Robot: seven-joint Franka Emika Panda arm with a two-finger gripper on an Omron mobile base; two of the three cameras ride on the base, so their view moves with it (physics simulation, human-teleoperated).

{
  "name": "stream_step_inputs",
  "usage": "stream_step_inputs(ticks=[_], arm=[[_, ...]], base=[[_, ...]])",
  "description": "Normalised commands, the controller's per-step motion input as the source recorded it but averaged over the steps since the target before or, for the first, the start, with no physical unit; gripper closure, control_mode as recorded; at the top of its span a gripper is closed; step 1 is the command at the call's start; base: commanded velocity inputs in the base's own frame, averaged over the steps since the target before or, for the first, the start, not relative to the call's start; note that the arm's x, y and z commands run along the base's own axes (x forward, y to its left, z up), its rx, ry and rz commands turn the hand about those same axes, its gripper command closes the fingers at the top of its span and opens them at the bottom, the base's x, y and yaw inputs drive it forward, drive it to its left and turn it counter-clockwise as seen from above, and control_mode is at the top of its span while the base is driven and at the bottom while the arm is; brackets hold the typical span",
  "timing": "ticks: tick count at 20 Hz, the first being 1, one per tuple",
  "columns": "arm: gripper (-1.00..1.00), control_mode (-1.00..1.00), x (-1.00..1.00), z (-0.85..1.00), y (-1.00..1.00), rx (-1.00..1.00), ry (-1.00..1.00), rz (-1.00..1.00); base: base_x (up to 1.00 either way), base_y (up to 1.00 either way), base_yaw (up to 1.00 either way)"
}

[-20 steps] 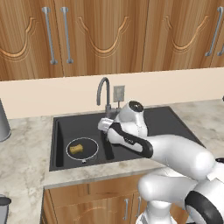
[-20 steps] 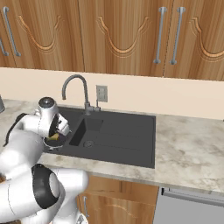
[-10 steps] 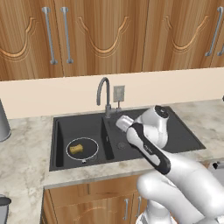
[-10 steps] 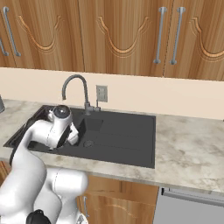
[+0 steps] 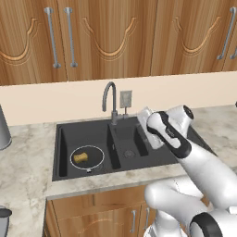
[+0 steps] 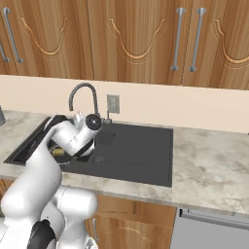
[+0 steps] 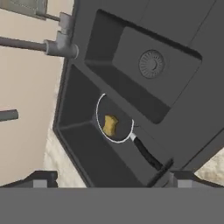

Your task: Pick the pan and sponge and place them into the sink. Then turn on the water.

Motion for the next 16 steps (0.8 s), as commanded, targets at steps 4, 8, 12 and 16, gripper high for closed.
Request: stream_step_inputs(ticks=[4,8,12,16], arm=[[-1.0,-1.0,0.76,0.5,-0.13,0.42,0.22,-0.3],[-1.0,-1.0,0.78,0.09,-0.28,0.45,0.2,-0.25],[-1.0,-1.0,0.61,-0.2,-0.28,0.46,0.07,-0.23],[-1.0,-1.0,0.76,-0.28,-0.28,0.45,0.05,-0.21]], base=[[0.0,0.0,0.0],[0.0,0.0,0.0],[0.0,0.0,0.0],[0.0,0.0,0.0]])
